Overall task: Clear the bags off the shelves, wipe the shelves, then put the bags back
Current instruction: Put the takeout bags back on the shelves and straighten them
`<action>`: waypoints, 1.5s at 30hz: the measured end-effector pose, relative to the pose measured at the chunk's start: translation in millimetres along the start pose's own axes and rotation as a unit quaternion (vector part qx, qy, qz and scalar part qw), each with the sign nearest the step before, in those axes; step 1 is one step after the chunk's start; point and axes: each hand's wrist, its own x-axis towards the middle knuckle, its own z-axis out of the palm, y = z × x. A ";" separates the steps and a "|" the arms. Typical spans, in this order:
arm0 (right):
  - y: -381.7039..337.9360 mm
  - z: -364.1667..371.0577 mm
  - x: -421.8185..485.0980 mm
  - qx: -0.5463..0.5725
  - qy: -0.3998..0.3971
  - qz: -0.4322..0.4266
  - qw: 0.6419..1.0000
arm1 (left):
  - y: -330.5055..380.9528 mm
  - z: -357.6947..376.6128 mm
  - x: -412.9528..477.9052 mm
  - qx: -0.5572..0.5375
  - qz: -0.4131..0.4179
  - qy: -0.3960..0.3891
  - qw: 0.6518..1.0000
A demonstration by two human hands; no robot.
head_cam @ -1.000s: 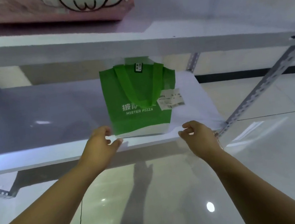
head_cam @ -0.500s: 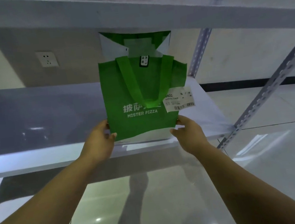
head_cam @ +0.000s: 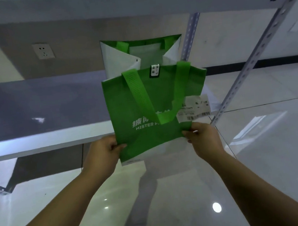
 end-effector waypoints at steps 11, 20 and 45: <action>8.8 -75.4 -74.8 0.092 0.084 -0.025 0.992 | 71.1 -3.4 -62.5 0.051 0.139 -0.006 0.989; -71.4 -160.6 -70.5 0.159 0.136 -0.139 0.968 | 174.1 -44.9 -61.6 0.032 0.264 0.033 0.963; -240.3 -237.0 28.8 0.125 0.200 -0.207 0.949 | 331.2 -130.6 36.0 0.015 0.253 0.102 0.962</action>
